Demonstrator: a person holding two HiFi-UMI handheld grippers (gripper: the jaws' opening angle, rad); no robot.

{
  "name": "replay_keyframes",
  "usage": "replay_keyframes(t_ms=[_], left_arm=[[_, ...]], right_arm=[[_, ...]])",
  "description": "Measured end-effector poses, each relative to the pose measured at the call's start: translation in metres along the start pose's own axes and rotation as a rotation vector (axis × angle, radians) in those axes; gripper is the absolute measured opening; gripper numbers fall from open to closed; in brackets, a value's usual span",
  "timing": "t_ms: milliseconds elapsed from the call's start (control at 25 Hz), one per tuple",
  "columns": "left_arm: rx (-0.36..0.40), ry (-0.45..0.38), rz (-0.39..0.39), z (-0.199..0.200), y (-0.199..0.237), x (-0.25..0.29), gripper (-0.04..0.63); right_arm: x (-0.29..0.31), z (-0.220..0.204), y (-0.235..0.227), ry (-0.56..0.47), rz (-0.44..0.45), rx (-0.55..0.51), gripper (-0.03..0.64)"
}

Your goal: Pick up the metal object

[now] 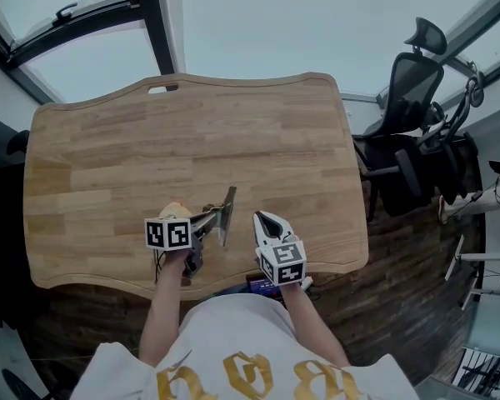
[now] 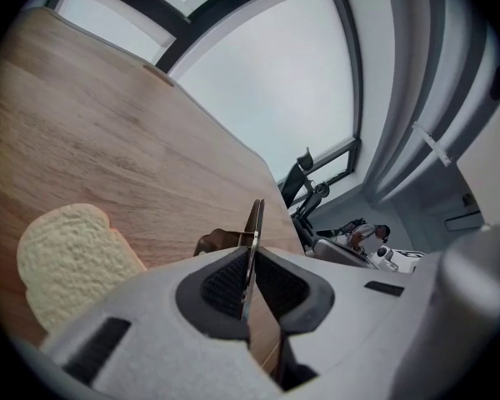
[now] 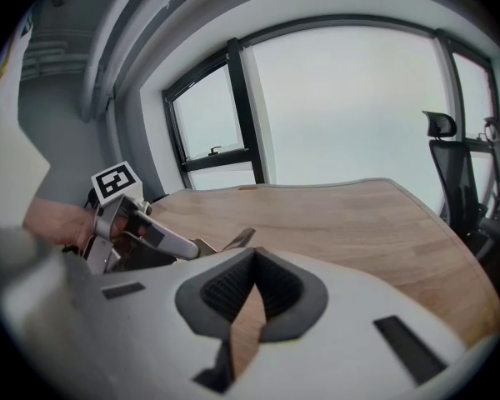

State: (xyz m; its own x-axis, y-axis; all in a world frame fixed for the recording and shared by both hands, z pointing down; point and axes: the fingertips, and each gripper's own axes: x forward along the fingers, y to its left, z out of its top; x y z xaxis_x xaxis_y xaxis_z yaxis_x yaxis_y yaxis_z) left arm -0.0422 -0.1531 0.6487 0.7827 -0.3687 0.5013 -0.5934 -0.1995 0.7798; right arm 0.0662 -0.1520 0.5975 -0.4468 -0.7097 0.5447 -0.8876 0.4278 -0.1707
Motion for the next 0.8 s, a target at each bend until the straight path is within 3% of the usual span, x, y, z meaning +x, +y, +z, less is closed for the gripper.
replay_keyframes(t_ms=[240, 600, 800], left_arm=[[-0.017, -0.050, -0.047, 0.003, -0.014, -0.013, 0.040], [0.088, -0.129, -0.006, 0.008, -0.034, -0.039, 0.040], [0.104, -0.191, -0.022, 0.014, -0.048, -0.055, 0.040]], right_arm=[[-0.007, 0.007, 0.002, -0.025, -0.037, -0.020, 0.011], [-0.022, 0.021, 0.006, -0.077, -0.078, -0.036, 0.011], [-0.028, 0.024, 0.014, -0.100, -0.080, -0.052, 0.011]])
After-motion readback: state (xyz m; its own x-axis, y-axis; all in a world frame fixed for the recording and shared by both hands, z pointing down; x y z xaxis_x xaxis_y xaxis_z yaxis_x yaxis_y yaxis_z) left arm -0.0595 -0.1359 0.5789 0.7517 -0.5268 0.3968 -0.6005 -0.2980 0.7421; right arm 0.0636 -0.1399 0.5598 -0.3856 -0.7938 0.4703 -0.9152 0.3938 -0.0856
